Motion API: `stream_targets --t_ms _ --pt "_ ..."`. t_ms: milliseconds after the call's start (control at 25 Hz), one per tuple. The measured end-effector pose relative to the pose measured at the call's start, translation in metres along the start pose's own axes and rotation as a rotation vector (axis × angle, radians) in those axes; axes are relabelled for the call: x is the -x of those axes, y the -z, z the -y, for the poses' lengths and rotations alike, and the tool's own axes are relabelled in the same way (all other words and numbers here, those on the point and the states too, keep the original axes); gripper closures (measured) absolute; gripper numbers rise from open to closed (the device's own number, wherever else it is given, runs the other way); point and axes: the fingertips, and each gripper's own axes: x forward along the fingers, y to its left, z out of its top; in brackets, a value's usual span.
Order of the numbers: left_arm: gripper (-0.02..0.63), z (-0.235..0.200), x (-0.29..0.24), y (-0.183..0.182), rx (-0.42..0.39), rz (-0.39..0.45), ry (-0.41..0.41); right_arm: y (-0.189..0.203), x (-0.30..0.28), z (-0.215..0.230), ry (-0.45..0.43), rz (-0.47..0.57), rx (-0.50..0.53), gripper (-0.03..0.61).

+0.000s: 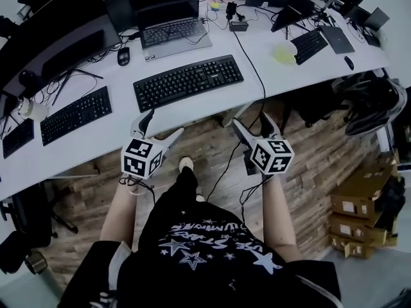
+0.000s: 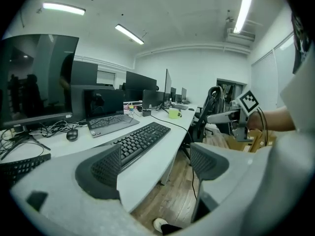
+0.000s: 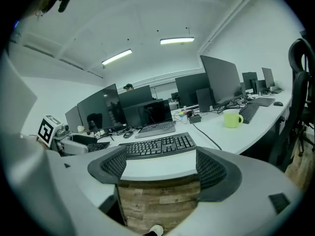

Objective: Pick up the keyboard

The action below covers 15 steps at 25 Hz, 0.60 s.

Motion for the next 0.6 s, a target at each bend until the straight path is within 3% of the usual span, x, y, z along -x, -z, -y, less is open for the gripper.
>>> stream_targets --t_ms 280,600 --pt "0.185 -0.042 -0.047 -0.01 0.027 -0.024 0.021 -0.018 -0.071 0.022 -0.007 -0.068 0.032 0.16" --pt "0.186 -0.094 -0.074 -0.014 0.038 -0.045 0.016 -0.026 -0.153 0.02 -0.096 -0.26 0.237 0.138"
